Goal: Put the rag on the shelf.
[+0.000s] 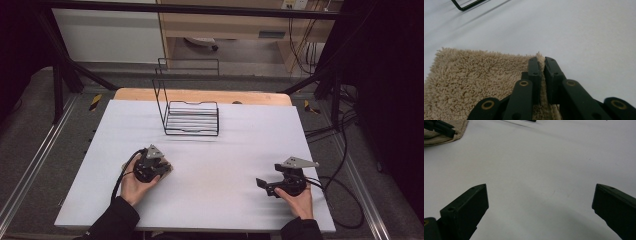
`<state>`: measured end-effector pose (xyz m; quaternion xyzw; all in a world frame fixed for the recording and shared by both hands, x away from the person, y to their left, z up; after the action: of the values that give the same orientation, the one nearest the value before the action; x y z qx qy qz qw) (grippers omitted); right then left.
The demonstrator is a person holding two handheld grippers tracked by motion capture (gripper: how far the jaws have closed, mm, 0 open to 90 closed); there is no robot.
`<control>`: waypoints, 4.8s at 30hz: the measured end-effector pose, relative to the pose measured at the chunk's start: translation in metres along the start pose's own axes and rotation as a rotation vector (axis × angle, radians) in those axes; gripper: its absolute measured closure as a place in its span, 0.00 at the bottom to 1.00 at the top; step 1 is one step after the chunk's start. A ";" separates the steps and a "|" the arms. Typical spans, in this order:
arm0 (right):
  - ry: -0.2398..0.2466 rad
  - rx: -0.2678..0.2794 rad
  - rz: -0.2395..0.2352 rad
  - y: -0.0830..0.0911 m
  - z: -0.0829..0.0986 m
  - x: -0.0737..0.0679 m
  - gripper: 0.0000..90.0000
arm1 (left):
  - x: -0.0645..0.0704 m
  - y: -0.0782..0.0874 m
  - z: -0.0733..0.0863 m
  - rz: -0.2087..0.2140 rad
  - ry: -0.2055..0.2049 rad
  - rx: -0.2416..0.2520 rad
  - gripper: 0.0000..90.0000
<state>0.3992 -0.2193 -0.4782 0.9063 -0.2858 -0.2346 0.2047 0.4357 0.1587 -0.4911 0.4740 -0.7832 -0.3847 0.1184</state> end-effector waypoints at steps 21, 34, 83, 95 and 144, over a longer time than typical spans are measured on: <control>-0.008 -0.003 -0.006 -0.001 0.000 -0.001 0.02 | 0.003 0.036 -0.020 0.064 0.052 0.106 0.94; -0.006 -0.009 -0.004 -0.001 0.001 -0.001 0.02 | 0.042 0.037 -0.031 0.140 0.021 0.098 0.95; 0.001 -0.005 -0.002 -0.003 -0.001 -0.004 0.02 | 0.088 0.001 -0.018 0.134 -0.154 0.001 0.72; 0.006 -0.005 -0.001 -0.003 -0.001 -0.004 0.02 | 0.086 -0.001 -0.021 0.082 -0.159 -0.006 0.94; 0.020 0.001 -0.035 -0.070 -0.041 -0.060 0.09 | -0.005 0.029 0.030 0.087 0.063 -0.074 0.83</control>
<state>0.4070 -0.1202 -0.4622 0.9136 -0.2676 -0.2289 0.2031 0.4023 0.1848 -0.4898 0.4468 -0.7842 -0.3926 0.1771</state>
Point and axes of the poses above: each handheld gripper's, and its own axes: y roughly backward along the jaws, z roughly out of its underside, x roughly to its right, the point moved 7 cm from there along -y, roughly forward along the jaws, and after that the axes turned 14 degrees about -z, right-handed, at the moved point
